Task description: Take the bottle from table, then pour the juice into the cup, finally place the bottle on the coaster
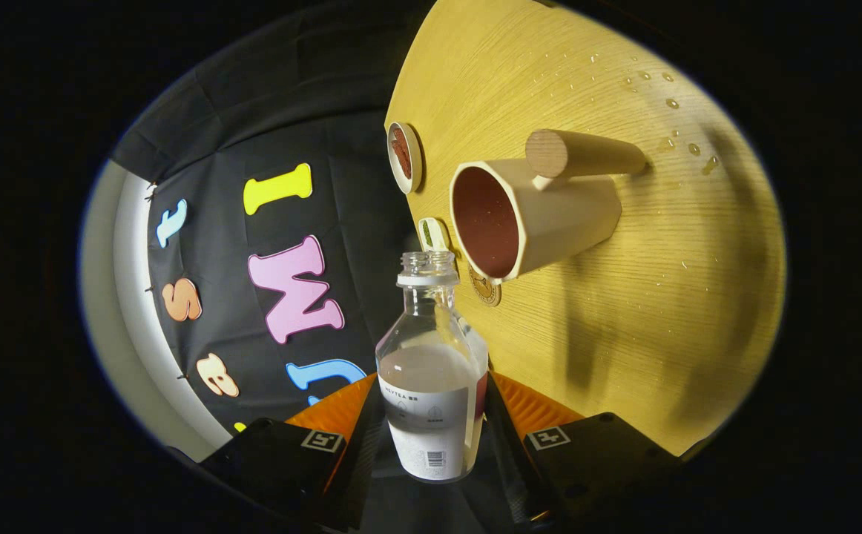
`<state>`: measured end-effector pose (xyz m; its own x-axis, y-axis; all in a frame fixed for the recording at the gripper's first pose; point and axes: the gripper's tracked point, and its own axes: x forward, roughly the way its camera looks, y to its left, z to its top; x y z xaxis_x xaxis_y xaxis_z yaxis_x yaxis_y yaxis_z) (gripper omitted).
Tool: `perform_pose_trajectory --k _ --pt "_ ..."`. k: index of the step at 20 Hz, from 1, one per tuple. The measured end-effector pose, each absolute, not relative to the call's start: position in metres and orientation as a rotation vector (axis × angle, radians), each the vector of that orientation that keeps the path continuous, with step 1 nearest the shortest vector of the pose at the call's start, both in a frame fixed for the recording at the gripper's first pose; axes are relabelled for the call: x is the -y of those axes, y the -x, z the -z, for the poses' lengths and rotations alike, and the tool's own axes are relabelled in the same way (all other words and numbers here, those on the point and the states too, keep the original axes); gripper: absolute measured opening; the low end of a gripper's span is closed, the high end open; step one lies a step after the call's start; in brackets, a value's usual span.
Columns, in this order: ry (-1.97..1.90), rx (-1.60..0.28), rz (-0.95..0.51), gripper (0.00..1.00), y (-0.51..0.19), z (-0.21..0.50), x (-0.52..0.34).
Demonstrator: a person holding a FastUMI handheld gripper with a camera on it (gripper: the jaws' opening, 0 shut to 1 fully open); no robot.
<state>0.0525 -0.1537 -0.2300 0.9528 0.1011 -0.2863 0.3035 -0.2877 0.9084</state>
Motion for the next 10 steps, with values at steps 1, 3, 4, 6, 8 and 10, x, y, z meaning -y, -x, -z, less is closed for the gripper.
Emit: perform_pose_trajectory --k 1,3,4,6,8,10 --pt "-1.868 -0.294 0.204 0.75 -0.0529 0.2303 0.1532" --pt "-1.881 -0.286 0.204 0.75 -0.0513 0.2276 0.1551" --pt "-1.887 -0.285 0.204 0.74 -0.0506 0.2264 0.1551" --pt "-1.897 -0.278 0.202 0.74 -0.0509 0.2246 0.156" --pt "-1.903 -0.275 0.201 0.74 -0.051 0.224 0.1559" --pt "-1.912 -0.27 0.201 0.74 -0.052 0.2233 0.1567"
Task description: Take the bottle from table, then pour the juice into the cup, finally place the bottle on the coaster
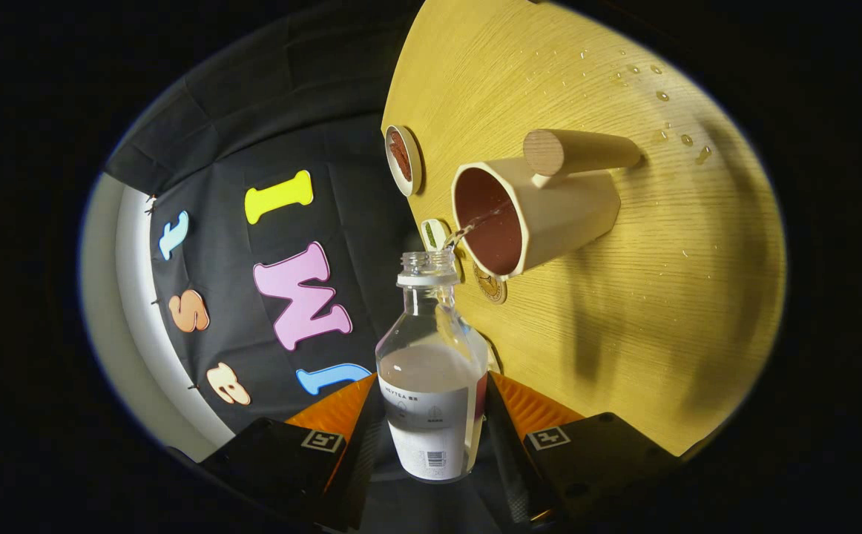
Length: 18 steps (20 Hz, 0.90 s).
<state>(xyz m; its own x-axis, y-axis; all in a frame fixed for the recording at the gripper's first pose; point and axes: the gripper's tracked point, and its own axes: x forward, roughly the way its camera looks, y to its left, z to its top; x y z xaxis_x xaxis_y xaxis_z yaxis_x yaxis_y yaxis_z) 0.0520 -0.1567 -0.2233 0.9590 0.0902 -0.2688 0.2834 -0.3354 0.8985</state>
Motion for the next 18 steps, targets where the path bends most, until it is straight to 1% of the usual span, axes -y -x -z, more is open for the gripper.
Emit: perform_pose_trajectory --k 12,18 --pt "-1.979 -0.254 0.212 0.74 -0.066 0.223 0.155" --pt "-2.055 -0.2 0.226 0.74 -0.076 0.22 0.159"
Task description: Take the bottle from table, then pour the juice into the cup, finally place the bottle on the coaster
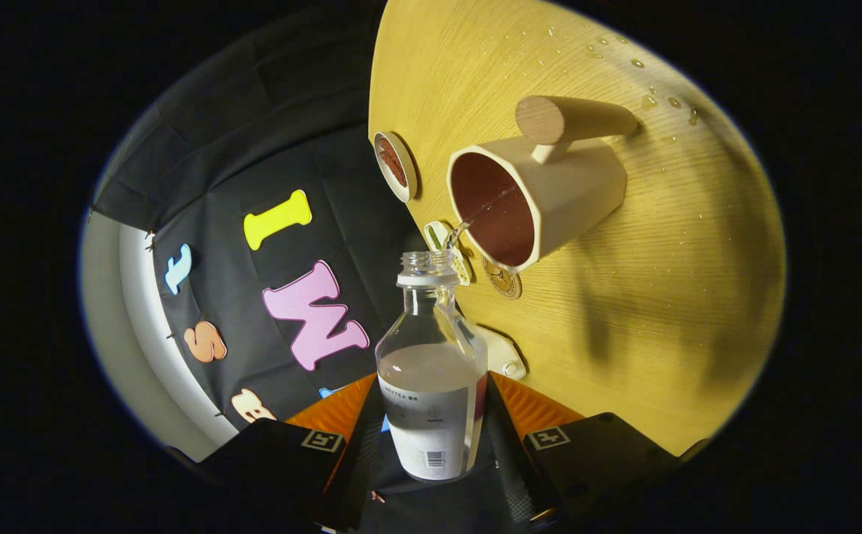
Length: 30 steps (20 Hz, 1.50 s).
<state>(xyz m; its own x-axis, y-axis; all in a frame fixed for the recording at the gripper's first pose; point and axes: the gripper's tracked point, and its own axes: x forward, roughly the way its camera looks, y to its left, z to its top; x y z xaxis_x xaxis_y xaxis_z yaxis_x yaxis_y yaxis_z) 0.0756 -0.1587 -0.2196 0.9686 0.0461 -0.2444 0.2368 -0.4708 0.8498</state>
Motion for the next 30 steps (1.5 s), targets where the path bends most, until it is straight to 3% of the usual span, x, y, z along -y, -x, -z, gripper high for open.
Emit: perform_pose_trajectory --k 30 --pt "-2.28 0.016 0.256 0.74 -0.092 0.182 0.186"
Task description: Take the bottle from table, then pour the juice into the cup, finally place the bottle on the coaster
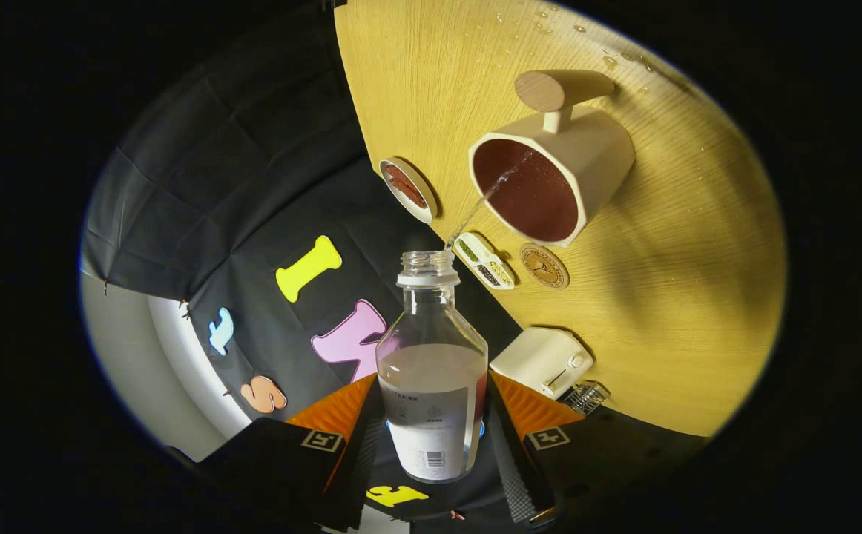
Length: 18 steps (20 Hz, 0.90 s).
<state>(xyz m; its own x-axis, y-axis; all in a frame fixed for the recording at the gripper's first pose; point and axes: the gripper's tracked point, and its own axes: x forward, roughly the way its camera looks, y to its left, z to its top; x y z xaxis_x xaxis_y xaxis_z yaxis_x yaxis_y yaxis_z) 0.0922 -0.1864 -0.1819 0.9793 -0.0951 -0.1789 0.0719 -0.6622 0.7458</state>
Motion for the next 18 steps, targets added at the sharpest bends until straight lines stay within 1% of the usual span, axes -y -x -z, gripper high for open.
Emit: perform_pose_trajectory --k 18 --pt "-2.29 0.023 0.269 0.75 -0.091 0.184 0.177"
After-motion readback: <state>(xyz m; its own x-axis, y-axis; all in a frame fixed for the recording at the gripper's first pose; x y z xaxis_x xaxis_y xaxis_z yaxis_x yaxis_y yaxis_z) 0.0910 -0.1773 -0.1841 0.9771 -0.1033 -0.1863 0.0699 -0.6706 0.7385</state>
